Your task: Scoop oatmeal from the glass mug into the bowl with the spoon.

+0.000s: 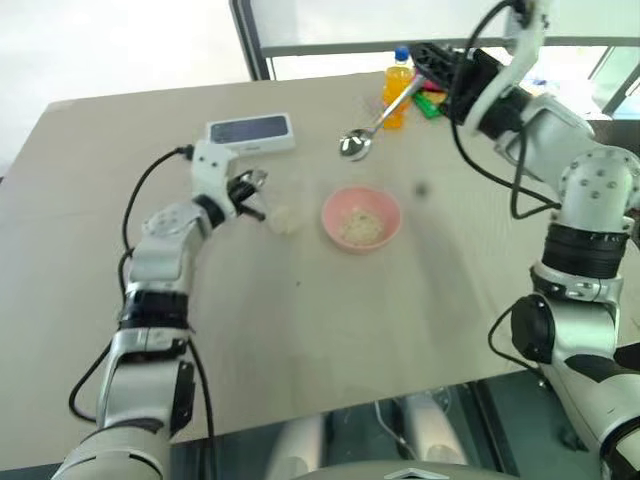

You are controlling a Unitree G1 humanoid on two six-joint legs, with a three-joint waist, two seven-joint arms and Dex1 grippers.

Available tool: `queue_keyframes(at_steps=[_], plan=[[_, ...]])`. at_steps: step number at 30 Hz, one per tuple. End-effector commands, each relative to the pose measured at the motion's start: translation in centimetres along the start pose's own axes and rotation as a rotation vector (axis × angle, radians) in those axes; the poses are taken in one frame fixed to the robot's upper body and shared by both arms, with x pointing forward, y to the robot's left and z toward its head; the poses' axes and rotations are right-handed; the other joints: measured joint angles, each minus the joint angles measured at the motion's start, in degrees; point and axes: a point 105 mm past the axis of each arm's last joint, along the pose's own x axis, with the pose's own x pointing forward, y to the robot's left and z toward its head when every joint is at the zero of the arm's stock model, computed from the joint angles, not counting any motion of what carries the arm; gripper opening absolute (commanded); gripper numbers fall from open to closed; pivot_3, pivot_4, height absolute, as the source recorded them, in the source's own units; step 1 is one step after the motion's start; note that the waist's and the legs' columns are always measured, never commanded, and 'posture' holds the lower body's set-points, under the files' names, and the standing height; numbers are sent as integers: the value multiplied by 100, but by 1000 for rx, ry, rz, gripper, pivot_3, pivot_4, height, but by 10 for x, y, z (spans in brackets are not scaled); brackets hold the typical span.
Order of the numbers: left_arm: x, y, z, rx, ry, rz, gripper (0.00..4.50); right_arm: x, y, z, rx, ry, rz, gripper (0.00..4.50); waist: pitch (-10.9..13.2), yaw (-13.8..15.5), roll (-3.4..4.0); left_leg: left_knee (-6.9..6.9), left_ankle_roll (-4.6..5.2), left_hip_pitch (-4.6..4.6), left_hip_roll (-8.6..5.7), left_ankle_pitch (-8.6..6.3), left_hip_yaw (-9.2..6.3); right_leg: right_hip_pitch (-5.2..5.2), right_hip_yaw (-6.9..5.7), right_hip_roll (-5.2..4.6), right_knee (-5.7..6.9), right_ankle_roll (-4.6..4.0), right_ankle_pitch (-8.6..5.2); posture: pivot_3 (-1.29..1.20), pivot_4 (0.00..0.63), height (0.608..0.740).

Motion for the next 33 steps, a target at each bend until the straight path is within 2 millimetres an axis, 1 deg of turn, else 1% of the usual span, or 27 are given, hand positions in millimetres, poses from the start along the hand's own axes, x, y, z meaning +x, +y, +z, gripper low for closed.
queue_keyframes(at_steps=[1, 3, 7, 10, 12, 14, 17, 19, 22, 25, 27, 28, 29, 31, 32, 33], plan=[[11, -5, 27, 56, -52, -24, 70, 12, 18, 14, -87, -33, 54, 0, 0, -2, 0, 0, -1, 0, 0, 0, 1, 0, -1, 0, -1, 0, 0, 0, 150, 740], [17, -11, 36, 76, -65, -52, 70, 18, 22, 13, -106, -31, 67, 0, 0, 2, 0, 0, -1, -2, -1, 0, 3, -3, -3, -1, -2, 0, 0, 0, 150, 740], [20, -11, 40, 98, -59, -64, 70, 24, 27, 10, -135, -22, 89, 0, 0, -2, 0, 0, -2, -14, -1, 1, 4, -20, -4, -3, 0, 0, 0, 0, 150, 740], [23, -12, 43, 100, -59, -70, 70, 29, 31, -7, -205, 28, 107, 0, 0, -2, 0, 1, -2, -20, -2, 1, 3, -25, -5, -3, -1, 0, 0, 0, 150, 740], [24, -13, 39, 102, -53, -77, 70, 34, 34, -18, -227, 48, 116, 0, 0, -4, 0, 3, -2, -28, -2, 1, 2, -32, -6, -3, 1, 0, 0, 0, 150, 740], [26, -12, 37, 107, -49, -79, 70, 41, 35, -33, -298, 87, 118, 0, 0, -4, 0, 11, -3, -45, -3, 2, -3, -48, -11, -3, 4, 0, 0, 0, 150, 740], [27, -15, 35, 99, -60, -92, 70, 51, 41, -62, -405, 160, 128, 0, 0, -16, 0, 25, -5, -77, -6, 3, -6, -76, -12, -4, 12, 0, 0, 0, 150, 740], [29, -17, 32, 91, -64, -101, 70, 57, 44, -84, -505, 206, 143, 0, 0, -21, 0, 25, -7, -81, -8, 4, -6, -79, -12, -6, 9, 0, 0, 0, 150, 740], [30, -18, 29, 92, -60, -104, 70, 61, 44, -109, -624, 260, 174, 0, 0, -23, 0, 25, -8, -83, -12, 5, -6, -81, -15, -11, 7, 0, 0, 0, 150, 740], [30, -20, 28, 96, -64, -109, 70, 59, 43, -131, -678, 310, 204, 0, -1, -21, -1, 29, -8, -84, -15, 5, -8, -80, -19, -14, 8, 0, 0, 0, 150, 740], [30, -20, 29, 95, -71, -110, 70, 57, 42, -142, -551, 341, 203, 0, -1, -23, -1, 30, -8, -84, -15, 5, -9, -79, -20, -14, 8, 0, 0, 0, 150, 740], [30, -20, 30, 95, -73, -110, 70, 56, 43, -144, -494, 344, 198, 0, -3, -22, -4, 31, -8, -84, -15, 5, -10, -79, -19, -14, 11, 0, 0, 0, 150, 740], [30, -20, 29, 96, -72, -111, 70, 59, 40, -137, -389, 326, 157, 0, -3, -23, -5, 32, -8, -82, -14, 5, -13, -78, -21, -13, 11, 0, 0, 0, 150, 740], [29, -20, 26, 107, -64, -112, 70, 62, 34, -123, -241, 286, 90, 0, -3, -20, -5, 36, -10, -81, -14, 6, -19, -77, -22, -13, 20, 0, 0, 0, 150, 740], [29, -20, 25, 110, -62, -113, 70, 62, 32, -118, -200, 275, 72, 0, -3, -12, -5, 37, -10, -82, -14, 6, -19, -77, -23, -13, 20, 0, 0, 0, 150, 740], [30, -21, 25, 103, -66, -114, 70, 63, 25, -110, -153, 255, 37, 0, -3, -9, -5, 40, -11, -82, -15, 6, -21, -76, -24, -13, 22, 0, 0, 0, 150, 740]])
